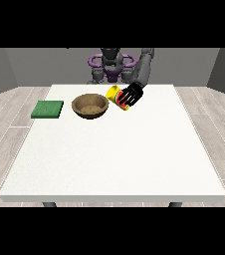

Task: Pick the cup and pour the ball into the bowl, then pick the bowl and place it on the pad

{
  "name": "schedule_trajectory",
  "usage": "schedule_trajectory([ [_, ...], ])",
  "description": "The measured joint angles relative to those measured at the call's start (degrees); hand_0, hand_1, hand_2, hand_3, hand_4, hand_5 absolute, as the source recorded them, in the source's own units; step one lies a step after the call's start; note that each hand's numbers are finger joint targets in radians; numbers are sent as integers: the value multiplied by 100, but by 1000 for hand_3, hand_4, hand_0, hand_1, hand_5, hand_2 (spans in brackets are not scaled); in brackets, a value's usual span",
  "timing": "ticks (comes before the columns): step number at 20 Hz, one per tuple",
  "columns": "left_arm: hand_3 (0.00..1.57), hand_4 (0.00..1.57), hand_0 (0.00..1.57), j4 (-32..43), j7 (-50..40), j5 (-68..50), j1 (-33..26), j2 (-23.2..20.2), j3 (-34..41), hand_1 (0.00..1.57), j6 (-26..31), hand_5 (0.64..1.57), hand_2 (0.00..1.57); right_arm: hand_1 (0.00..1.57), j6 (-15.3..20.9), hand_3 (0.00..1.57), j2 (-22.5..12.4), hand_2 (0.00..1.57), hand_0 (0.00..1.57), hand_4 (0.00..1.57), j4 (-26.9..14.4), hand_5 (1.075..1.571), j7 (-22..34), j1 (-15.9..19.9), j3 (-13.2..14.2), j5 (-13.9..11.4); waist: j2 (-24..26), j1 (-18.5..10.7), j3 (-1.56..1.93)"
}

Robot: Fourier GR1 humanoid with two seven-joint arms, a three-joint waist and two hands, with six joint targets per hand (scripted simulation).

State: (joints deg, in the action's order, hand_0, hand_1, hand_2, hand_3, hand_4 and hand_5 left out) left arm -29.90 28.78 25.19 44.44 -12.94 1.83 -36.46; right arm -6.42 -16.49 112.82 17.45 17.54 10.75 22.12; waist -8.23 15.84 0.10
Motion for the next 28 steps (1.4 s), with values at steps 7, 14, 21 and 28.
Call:
schedule_trajectory([
  [7, 1571, 843, 1358, 387, -1097, 907, 585, 49, -460, 1358, -606, 1566, 1571, 0, -93, 0, -57, 0, 0, 338, -237, 1562, -119, 140, 135, 62, -93, 18, -6],
  [14, 1571, 816, 1337, 1041, -2377, 2413, 1162, -10, -1354, 1337, -1255, 1537, 1503, 0, -110, 0, 16, 0, 0, 370, -627, 1565, -210, 255, 45, -29, 81, 13, 2],
  [21, 1571, 939, 1454, 1834, -3748, 4090, 1469, 560, -2595, 1454, -1165, 1490, 1571, 0, -96, 0, 127, 0, 0, 384, -1077, 1565, -266, 210, -65, -173, 550, -117, 4],
  [28, 1571, 1057, 1503, 2308, -4806, 5572, 1894, 997, -3856, 1503, -266, 1505, 1571, 0, -108, 0, 238, 0, 0, 373, -1585, 1566, -459, -4, -105, -353, 1043, -351, 6],
])
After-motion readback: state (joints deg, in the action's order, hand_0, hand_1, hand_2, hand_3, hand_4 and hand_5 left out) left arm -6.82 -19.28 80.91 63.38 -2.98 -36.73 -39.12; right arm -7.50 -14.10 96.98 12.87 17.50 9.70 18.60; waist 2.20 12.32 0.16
